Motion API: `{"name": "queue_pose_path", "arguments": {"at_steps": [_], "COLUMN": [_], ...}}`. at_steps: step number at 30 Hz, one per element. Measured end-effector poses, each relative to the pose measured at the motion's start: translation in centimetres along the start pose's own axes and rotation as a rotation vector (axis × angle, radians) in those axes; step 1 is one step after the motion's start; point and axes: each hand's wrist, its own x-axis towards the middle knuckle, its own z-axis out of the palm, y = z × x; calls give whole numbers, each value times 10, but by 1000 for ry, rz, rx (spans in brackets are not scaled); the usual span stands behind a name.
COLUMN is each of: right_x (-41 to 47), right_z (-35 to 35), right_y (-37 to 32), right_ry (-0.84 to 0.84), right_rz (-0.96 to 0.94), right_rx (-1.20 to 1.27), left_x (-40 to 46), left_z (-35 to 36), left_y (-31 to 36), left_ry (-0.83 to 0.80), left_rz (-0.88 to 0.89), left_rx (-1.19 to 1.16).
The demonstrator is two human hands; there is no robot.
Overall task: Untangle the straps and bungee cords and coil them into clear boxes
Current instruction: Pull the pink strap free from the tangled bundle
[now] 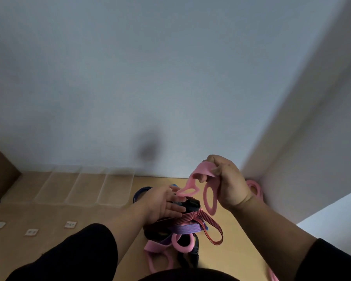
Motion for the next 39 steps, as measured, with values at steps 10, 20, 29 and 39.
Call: {"name": "queue_pose_path", "arguments": {"at_steps": [10,20,29,39], "right_x": [-42,-124,-196,-272], "right_z": [-47,-104,-162,-223], "right_y": [3,14,37,71], "right_ry": [15,193,316,604], "right_rz": [113,484,670,818], "right_rx": [-469,-591,-362,-125], "left_x": [52,89,121,160], "left_z": [12,64,160,247], "left_y": [41,118,118,96], "left_ry": [221,136,58,73], "left_rz": [232,504,584,582], "left_rx": [76,518,747,872]}}
